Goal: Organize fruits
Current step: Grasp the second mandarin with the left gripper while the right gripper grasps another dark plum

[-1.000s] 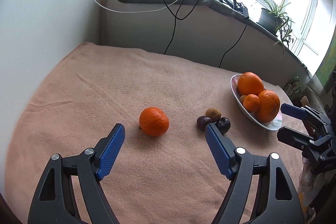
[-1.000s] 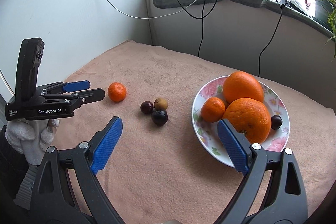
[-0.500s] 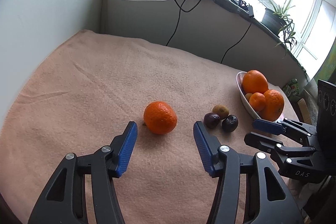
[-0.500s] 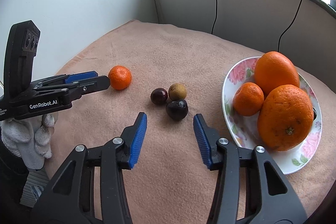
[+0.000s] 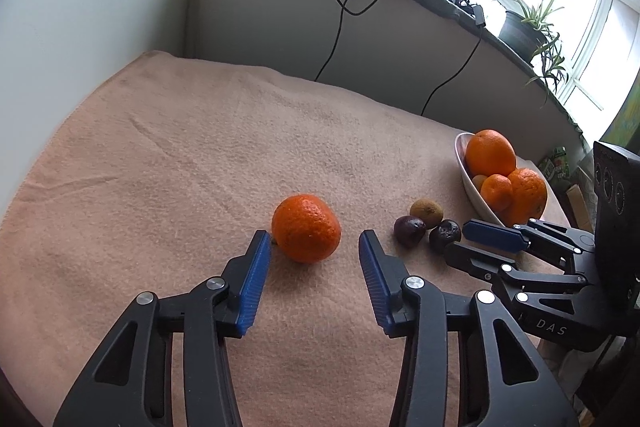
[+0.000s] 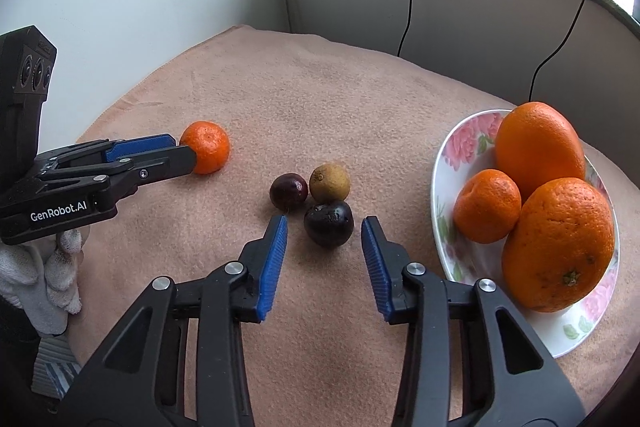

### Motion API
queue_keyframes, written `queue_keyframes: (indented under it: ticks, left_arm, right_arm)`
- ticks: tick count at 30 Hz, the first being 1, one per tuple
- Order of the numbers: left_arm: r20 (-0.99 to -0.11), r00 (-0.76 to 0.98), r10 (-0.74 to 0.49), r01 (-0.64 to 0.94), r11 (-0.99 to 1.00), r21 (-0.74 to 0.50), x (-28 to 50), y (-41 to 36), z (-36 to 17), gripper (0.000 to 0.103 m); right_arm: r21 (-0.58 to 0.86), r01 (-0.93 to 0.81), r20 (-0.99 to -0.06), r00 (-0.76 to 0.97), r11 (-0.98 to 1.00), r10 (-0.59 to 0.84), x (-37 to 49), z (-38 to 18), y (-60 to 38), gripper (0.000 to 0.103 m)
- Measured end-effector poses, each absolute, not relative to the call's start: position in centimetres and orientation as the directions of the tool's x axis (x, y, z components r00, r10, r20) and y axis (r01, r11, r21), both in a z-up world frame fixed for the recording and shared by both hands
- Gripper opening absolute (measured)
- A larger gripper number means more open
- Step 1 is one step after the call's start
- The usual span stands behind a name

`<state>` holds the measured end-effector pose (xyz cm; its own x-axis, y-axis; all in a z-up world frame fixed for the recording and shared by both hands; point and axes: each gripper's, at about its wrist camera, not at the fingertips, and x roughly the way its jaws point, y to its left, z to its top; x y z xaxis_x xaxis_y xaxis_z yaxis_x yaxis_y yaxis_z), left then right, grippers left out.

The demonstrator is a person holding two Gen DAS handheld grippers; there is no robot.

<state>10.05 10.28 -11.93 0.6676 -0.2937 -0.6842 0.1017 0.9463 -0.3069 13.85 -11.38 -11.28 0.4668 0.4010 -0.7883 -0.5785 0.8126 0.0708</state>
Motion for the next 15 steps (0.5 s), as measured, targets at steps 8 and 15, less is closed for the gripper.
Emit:
queue_keyframes:
  ticks: [8, 15]
  left_arm:
    - [-0.695, 0.655, -0.298, 0.098, 0.945, -0.312, 10.3, 10.3, -12.4, 0.041]
    - [-0.703, 0.647, -0.295, 0.082, 0.944, -0.321, 10.7, 10.5, -12.8, 0.033]
  right_arm:
    - [0.041, -0.582, -0.805, 0.462, 0.812, 0.372, 14.3, -12.1, -10.5, 0.036]
    - [0.042, -0.58, -0.813, 0.454, 0.814, 0.365, 14.6, -12.6, -10.6, 0.029]
